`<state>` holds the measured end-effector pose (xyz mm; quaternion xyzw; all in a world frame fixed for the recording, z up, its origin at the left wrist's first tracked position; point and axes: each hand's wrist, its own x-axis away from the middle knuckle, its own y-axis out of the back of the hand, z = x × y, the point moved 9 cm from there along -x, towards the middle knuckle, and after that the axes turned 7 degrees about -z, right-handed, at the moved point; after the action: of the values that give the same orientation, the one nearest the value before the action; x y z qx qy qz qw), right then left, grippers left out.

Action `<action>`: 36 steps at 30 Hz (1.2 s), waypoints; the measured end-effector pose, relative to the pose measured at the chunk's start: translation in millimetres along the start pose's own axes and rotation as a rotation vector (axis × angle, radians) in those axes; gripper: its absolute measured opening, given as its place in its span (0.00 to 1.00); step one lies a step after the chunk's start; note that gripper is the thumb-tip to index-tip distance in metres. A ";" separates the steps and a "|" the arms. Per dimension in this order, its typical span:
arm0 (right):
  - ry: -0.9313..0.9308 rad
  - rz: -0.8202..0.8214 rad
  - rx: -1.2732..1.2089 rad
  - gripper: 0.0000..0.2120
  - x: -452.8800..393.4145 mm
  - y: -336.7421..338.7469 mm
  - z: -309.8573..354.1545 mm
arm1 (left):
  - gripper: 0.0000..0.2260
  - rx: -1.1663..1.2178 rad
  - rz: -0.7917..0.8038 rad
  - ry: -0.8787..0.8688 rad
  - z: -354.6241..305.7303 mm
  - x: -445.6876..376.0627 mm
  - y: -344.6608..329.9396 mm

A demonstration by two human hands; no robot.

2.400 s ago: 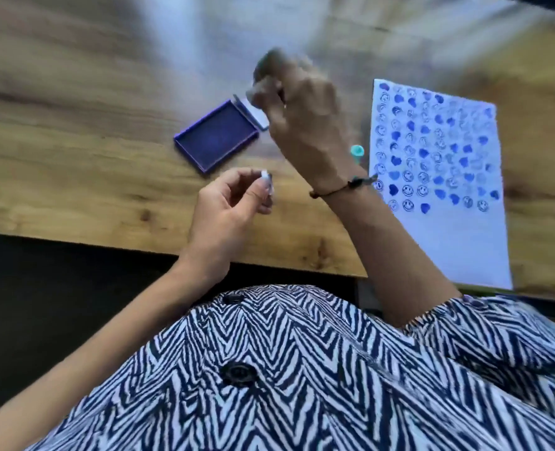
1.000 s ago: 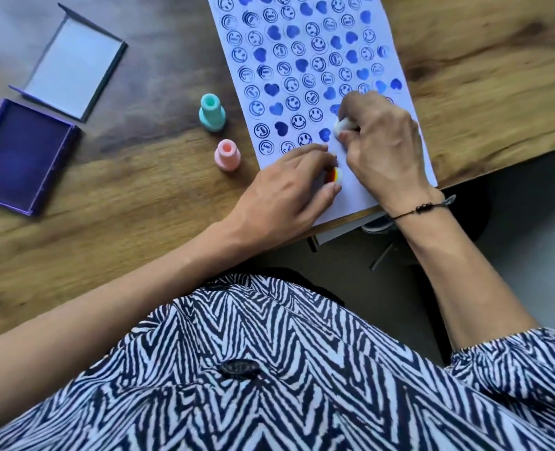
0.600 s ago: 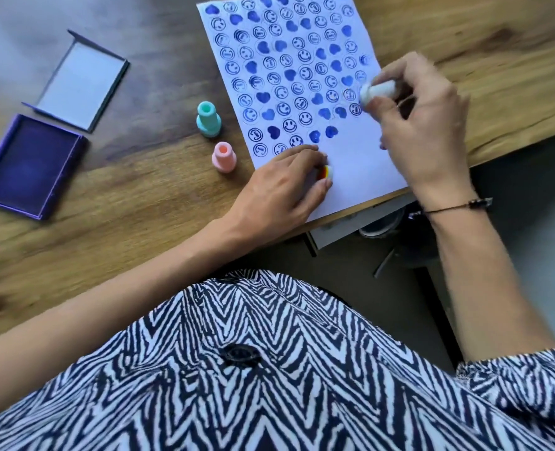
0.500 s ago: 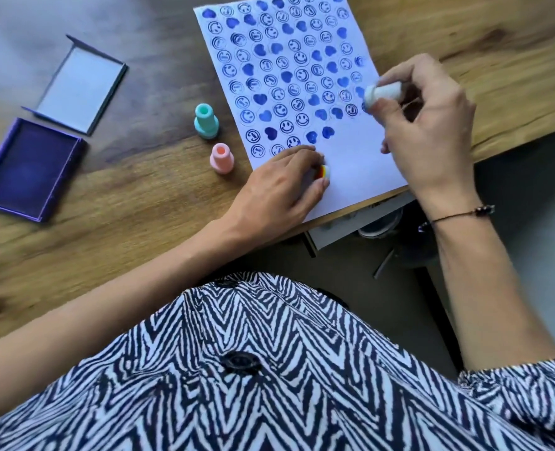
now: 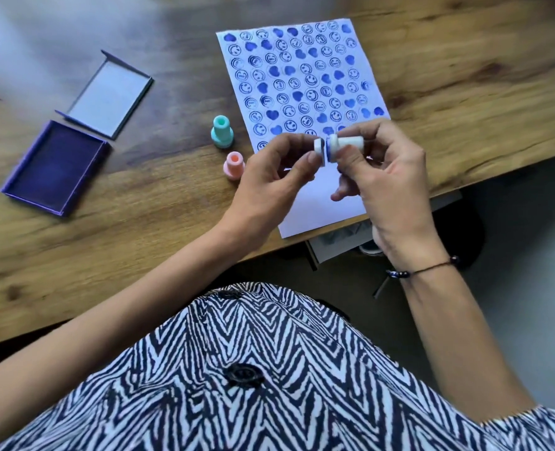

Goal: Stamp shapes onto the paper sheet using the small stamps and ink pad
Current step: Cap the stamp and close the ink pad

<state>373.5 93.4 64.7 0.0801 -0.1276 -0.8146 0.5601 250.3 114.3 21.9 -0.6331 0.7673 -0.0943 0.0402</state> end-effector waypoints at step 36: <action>0.803 0.403 1.079 0.12 -40.8 -216.2 59.1 | 0.23 -1.497 -0.449 0.050 -46.9 -42.7 203.5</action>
<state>179.2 212.0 56.2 0.6162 -0.3098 -0.4253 0.5860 53.9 197.2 25.6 -0.6295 0.4809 0.4283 -0.4348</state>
